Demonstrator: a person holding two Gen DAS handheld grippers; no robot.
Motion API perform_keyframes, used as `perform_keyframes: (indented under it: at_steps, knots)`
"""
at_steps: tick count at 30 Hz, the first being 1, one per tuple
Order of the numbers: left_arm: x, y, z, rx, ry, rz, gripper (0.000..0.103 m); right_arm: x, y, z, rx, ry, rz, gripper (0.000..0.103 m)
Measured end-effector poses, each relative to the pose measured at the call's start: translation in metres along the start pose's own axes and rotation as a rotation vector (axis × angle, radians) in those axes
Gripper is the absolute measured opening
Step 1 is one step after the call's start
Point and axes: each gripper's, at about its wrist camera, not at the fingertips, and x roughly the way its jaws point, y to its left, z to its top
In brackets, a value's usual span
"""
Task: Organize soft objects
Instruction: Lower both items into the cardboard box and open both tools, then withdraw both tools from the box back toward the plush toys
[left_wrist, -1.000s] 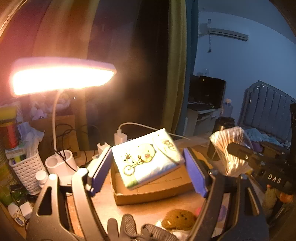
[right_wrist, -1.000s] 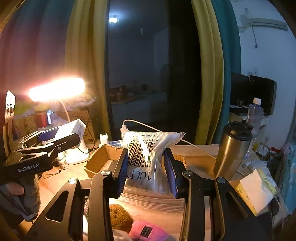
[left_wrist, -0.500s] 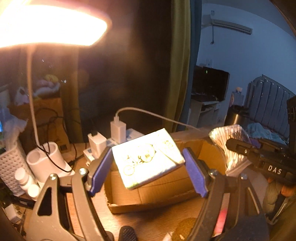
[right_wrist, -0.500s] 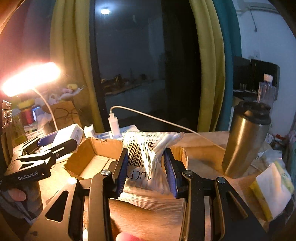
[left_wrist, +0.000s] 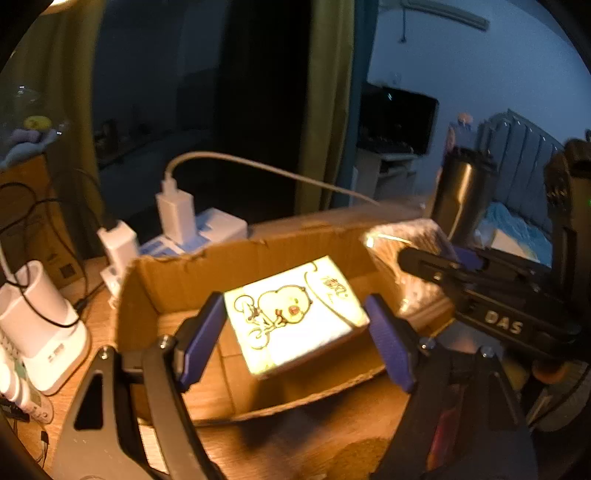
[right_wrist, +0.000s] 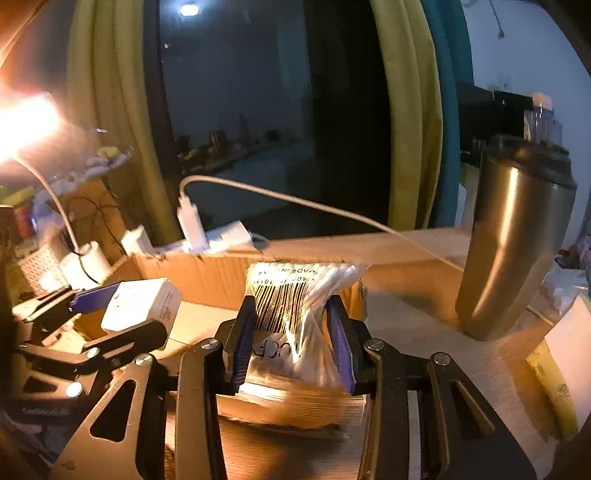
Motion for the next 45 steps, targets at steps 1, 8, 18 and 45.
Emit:
perform_keyframes:
  at_steps: [1,8,18,45]
  knots:
    - [0.003,-0.002,0.0,0.007,0.014,-0.006,0.078,0.002,0.001,0.0,0.001,0.005,0.002,0.04]
    - [0.009,-0.013,-0.001,0.041,0.041,-0.043,0.084,-0.003,-0.006,0.0,0.031,0.0,0.019,0.058]
    - [-0.018,-0.013,0.008,0.035,-0.018,-0.036,0.086,-0.031,-0.008,0.007,0.044,-0.069,-0.005,0.061]
    - [-0.143,-0.015,-0.003,-0.012,-0.188,-0.031,0.087,-0.15,0.051,-0.008,-0.035,-0.173,-0.037,0.062]
